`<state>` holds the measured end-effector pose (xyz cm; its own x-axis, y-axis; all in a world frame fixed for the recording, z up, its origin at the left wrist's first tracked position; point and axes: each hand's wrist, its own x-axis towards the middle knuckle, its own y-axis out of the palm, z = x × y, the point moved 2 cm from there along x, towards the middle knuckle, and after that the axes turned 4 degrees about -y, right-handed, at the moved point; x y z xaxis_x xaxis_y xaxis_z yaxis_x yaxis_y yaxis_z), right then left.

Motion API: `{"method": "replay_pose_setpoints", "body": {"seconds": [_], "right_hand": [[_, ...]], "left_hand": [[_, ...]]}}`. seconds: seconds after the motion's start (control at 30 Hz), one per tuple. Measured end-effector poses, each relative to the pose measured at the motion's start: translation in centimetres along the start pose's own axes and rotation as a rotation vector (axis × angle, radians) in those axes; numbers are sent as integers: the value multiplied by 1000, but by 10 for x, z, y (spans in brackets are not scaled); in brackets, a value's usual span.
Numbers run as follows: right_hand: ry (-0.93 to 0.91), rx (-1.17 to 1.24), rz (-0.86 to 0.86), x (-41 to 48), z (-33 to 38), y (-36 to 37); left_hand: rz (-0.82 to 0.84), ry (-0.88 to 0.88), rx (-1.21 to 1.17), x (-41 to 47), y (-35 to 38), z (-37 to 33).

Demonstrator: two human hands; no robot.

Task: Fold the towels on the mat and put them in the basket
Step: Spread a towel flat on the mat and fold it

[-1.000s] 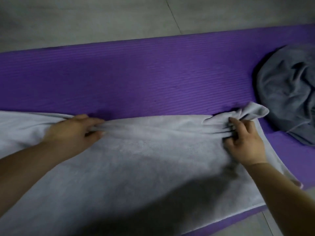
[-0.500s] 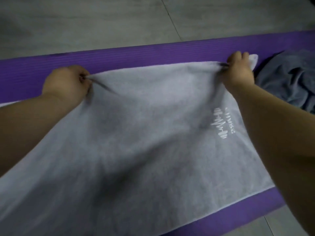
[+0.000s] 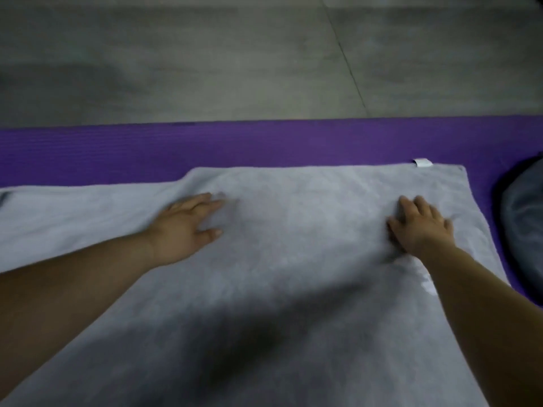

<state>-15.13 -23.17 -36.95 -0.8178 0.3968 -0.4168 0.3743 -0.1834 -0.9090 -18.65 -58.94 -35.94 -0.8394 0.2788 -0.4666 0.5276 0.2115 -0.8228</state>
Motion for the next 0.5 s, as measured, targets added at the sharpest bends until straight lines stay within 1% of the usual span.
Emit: {"method": "replay_pose_setpoints", "body": {"seconds": [0.1,0.17,0.2,0.27,0.33,0.4,0.43,0.47,0.5], "right_hand": [[3,6,-61,-21,27,-8],[-43,29,-73,-38,55,-10],[-87,-10,-56,-45,73,-10],[-212,-139,-2,-60,114,-12],[-368,-274,65,-78,164,-15],[-513,-396,107,-99,219,-17],[-550,-446,123,-111,253,-10],[-593,-468,102,-121,276,-5],[-678,-468,-1,-134,304,5]], "left_hand": [[-34,1,-114,-33,-20,43],[-45,-56,-143,-59,-30,94],[-64,-103,-160,-72,-36,123],[-142,-229,-208,-96,-45,183],[-269,-348,-293,-112,-56,241],[-369,-434,-360,-117,-63,292],[-397,-463,-388,-120,-66,320],[-424,-474,-412,-114,-66,333],[-448,-485,-430,-109,-68,347]]}}
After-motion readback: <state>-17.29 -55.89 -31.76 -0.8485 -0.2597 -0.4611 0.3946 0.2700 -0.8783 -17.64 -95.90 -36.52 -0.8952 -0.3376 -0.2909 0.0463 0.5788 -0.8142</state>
